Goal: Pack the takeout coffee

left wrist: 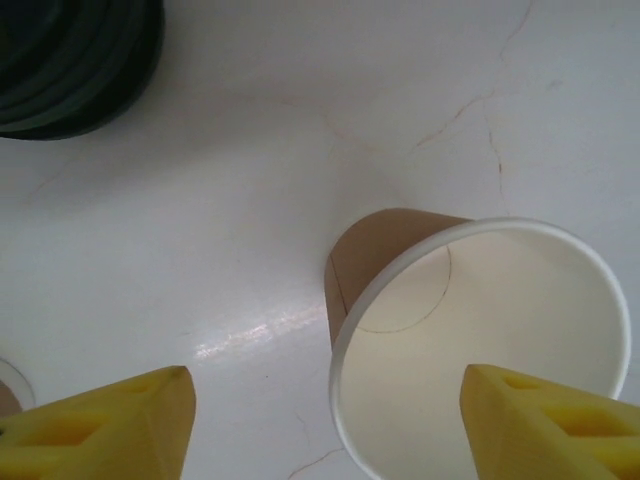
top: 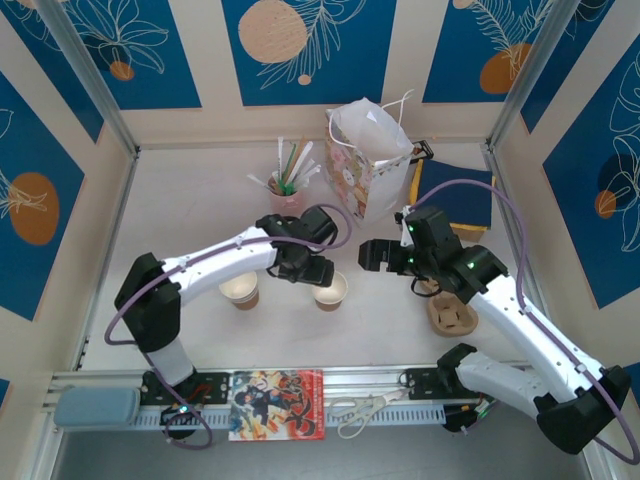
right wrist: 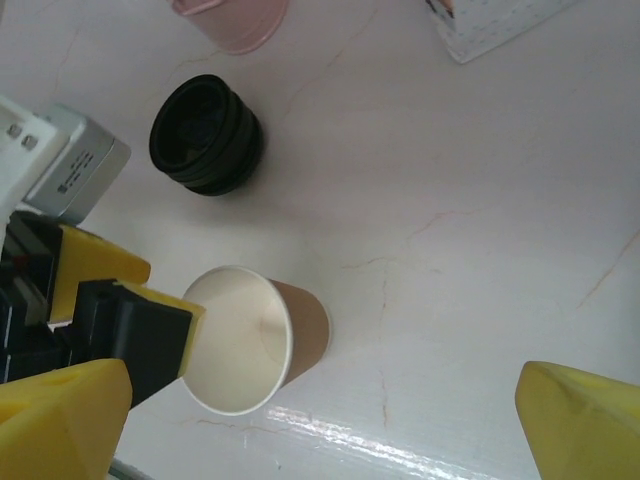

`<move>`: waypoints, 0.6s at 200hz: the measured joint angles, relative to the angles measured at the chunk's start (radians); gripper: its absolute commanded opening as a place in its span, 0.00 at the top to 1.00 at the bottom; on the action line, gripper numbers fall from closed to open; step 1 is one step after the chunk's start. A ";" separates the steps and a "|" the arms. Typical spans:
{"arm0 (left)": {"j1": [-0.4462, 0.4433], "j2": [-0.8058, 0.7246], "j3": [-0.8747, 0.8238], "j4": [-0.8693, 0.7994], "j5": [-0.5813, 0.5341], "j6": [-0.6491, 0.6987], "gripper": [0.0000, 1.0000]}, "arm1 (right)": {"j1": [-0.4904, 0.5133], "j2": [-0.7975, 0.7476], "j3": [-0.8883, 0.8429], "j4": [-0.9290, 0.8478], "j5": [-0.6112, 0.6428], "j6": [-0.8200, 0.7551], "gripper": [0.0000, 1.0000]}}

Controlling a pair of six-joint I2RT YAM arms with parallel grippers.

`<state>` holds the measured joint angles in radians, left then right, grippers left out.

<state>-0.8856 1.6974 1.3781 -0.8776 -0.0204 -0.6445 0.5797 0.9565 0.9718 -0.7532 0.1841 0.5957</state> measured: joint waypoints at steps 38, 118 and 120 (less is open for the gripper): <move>0.064 -0.023 0.022 -0.013 -0.025 0.006 0.00 | 0.020 0.016 0.004 0.021 0.003 0.000 0.01; 0.293 -0.040 0.041 -0.020 -0.043 0.061 0.03 | 0.023 0.176 0.110 0.047 -0.008 0.017 0.01; 0.299 -0.040 0.042 -0.020 -0.043 0.061 0.03 | 0.023 0.182 0.113 0.050 -0.009 0.017 0.01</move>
<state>-0.5865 1.6577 1.4200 -0.8978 -0.0635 -0.5835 0.6029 1.1381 1.0851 -0.7036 0.1753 0.6125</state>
